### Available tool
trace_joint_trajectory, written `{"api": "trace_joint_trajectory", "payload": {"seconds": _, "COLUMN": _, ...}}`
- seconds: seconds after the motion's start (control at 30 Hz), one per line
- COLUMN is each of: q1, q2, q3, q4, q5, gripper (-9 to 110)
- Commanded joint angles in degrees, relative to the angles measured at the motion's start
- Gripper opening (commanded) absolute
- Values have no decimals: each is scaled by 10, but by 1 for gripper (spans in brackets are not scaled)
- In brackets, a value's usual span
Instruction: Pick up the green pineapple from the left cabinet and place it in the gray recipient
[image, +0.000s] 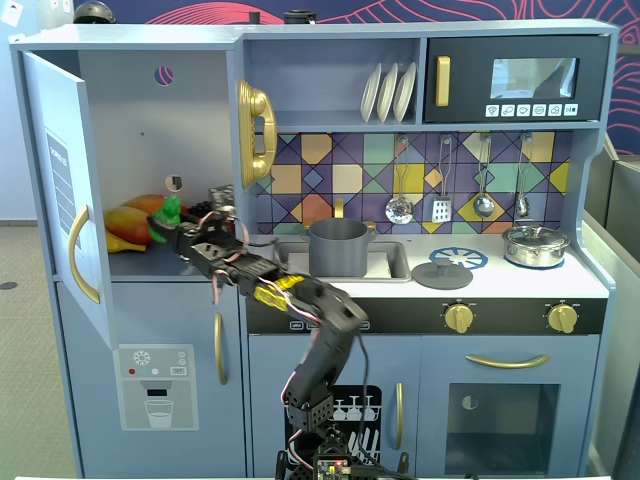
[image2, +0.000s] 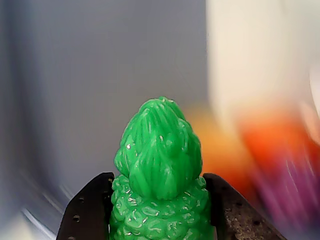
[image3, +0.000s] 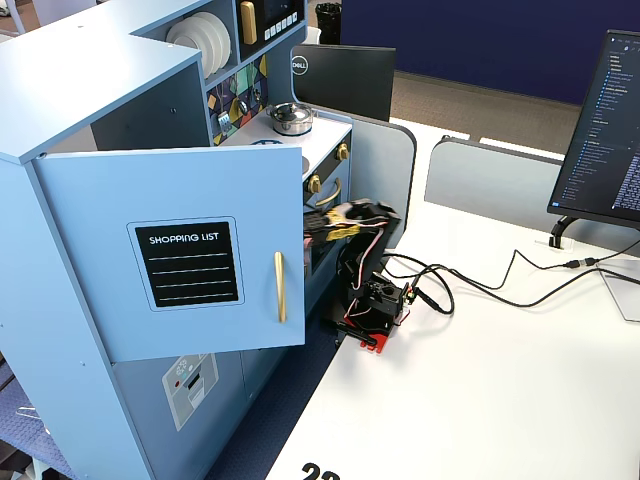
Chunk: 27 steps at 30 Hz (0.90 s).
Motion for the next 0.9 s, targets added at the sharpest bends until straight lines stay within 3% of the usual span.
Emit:
{"api": "trace_joint_trajectory", "payload": {"seconds": 0.0, "q1": -7, "q2": 168, "q3": 88, "q4": -68, "q5": -14, "gripper": 0}}
{"api": "trace_joint_trajectory", "payload": {"seconds": 0.2, "q1": 57, "q2": 297, "q3": 155, "q4": -74, "q5": -27, "gripper": 0}}
{"api": "trace_joint_trajectory", "payload": {"seconds": 0.53, "q1": 285, "q2": 337, "q3": 130, "q4": -62, "q5": 4, "gripper": 0}}
{"api": "trace_joint_trajectory", "payload": {"seconds": 0.87, "q1": 487, "q2": 213, "q3": -23, "q4": 126, "q5": 39, "gripper": 0}}
